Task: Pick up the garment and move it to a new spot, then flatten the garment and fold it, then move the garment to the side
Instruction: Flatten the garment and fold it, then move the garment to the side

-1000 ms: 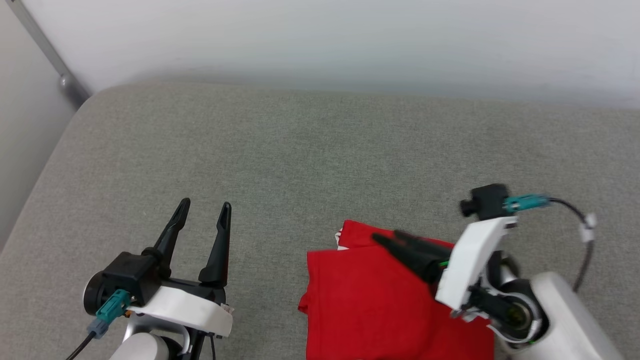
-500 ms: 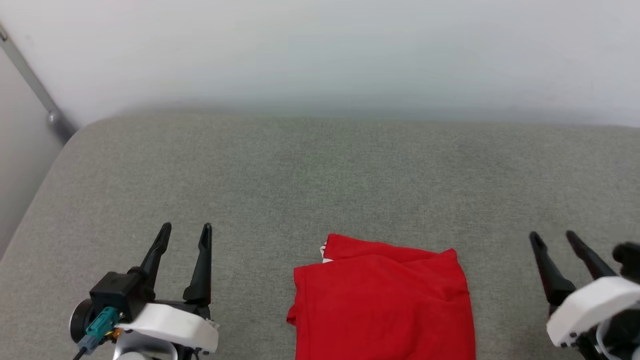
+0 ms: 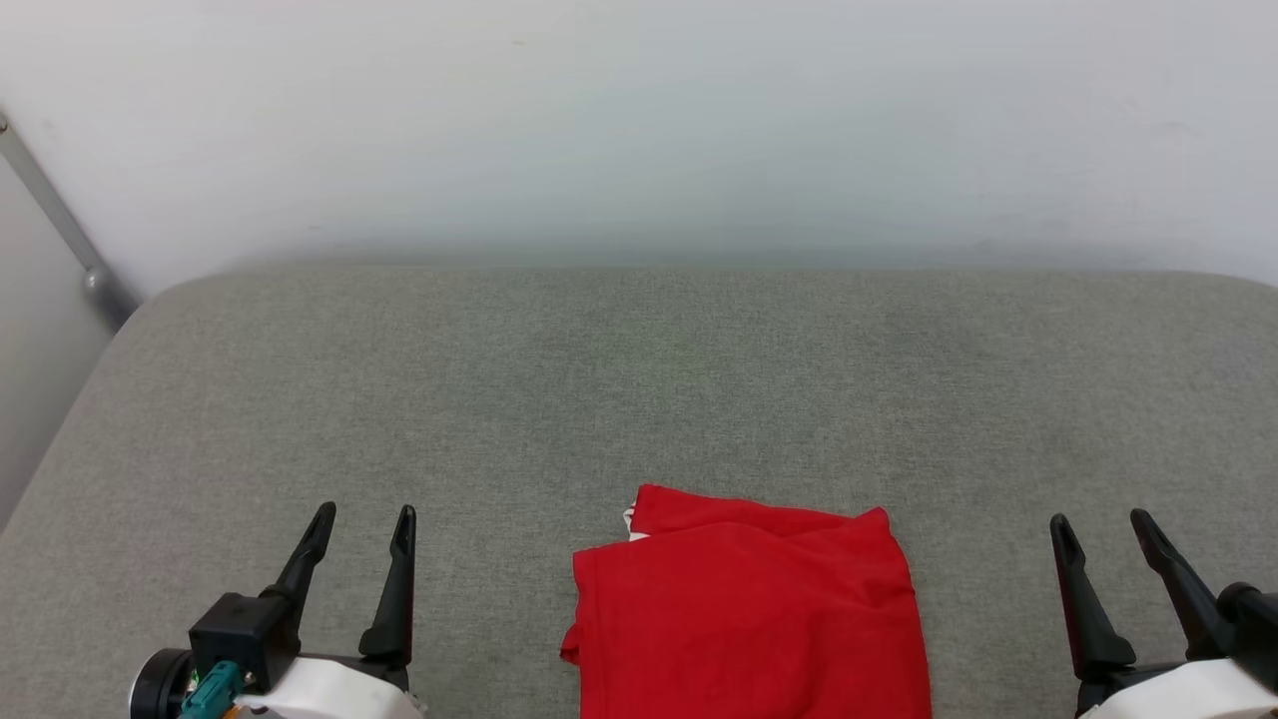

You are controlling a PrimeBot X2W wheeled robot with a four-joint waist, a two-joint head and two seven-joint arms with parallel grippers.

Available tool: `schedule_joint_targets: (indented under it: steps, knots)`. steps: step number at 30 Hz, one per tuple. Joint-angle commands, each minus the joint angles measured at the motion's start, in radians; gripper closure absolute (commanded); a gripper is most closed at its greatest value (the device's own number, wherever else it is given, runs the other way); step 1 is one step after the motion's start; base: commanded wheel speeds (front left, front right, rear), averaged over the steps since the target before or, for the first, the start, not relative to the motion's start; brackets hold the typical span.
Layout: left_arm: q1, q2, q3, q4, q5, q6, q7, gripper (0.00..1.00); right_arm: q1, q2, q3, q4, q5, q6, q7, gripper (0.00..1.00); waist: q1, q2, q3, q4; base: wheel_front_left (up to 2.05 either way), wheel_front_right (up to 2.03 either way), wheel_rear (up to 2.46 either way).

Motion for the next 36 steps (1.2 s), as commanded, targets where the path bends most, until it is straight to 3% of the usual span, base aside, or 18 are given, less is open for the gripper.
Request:
schedule_joint_targets:
  steps: [1, 12, 16, 21, 28, 29, 30, 34, 36]
  knots:
    - [0.013, -0.004, 0.003, -0.002, 0.003, 0.004, -0.006, 0.00, 0.015, 0.011, 0.001, -0.015, -0.009, 0.000, -0.003, 0.00, 0.0000, -0.0001, -0.001, -0.002, 0.00, 0.00, 0.00]
    - [0.005, -0.026, 0.012, -0.001, 0.007, 0.003, -0.006, 0.00, 0.023, 0.022, -0.021, -0.047, -0.008, 0.000, 0.046, 0.00, 0.0000, -0.0001, 0.003, 0.000, 0.00, 0.00, 0.00]
    - [-0.004, -0.036, 0.028, -0.002, 0.007, 0.005, -0.006, 0.00, 0.023, 0.028, -0.063, -0.025, 0.048, 0.000, 0.115, 0.00, 0.0000, -0.0001, 0.007, 0.000, 0.00, 0.00, 0.00]
    - [0.001, -0.056, 0.071, -0.015, 0.013, 0.008, -0.006, 0.00, -0.017, -0.004, -0.183, 0.033, 0.145, 0.000, 0.269, 0.00, 0.0000, -0.0001, 0.018, 0.003, 0.00, 0.00, 0.00]
    - [-0.028, -0.093, 0.119, -0.032, 0.041, -0.024, -0.006, 0.00, -0.092, -0.073, -0.343, 0.163, 0.261, 0.000, 0.582, 0.00, 0.0000, -0.0001, 0.070, 0.043, 0.00, 0.00, 0.00]
    - [-0.028, -0.093, 0.119, -0.032, 0.041, -0.024, -0.006, 0.00, -0.092, -0.073, -0.343, 0.163, 0.261, 0.000, 0.582, 0.00, 0.0000, -0.0001, 0.070, 0.043, 0.00, 0.00, 0.00]
    - [-0.038, -0.107, 0.132, -0.036, 0.053, -0.034, -0.006, 0.00, -0.118, -0.066, -0.371, 0.205, 0.282, 0.000, 0.674, 0.00, 0.0000, -0.0001, 0.091, 0.056, 0.00, 0.00, 0.00]
    - [-0.060, -0.130, 0.144, -0.036, 0.071, -0.058, -0.006, 0.00, -0.155, -0.030, -0.396, 0.260, 0.307, 0.000, 0.802, 0.00, 0.0000, -0.0001, 0.125, 0.082, 0.00, 0.00, 0.00]
    - [-0.073, -0.155, 0.158, -0.021, 0.078, -0.078, -0.006, 0.00, -0.207, 0.037, -0.405, 0.293, 0.408, 0.000, 0.922, 0.00, 0.0000, -0.0001, 0.151, 0.101, 0.00, 0.00, 0.00]
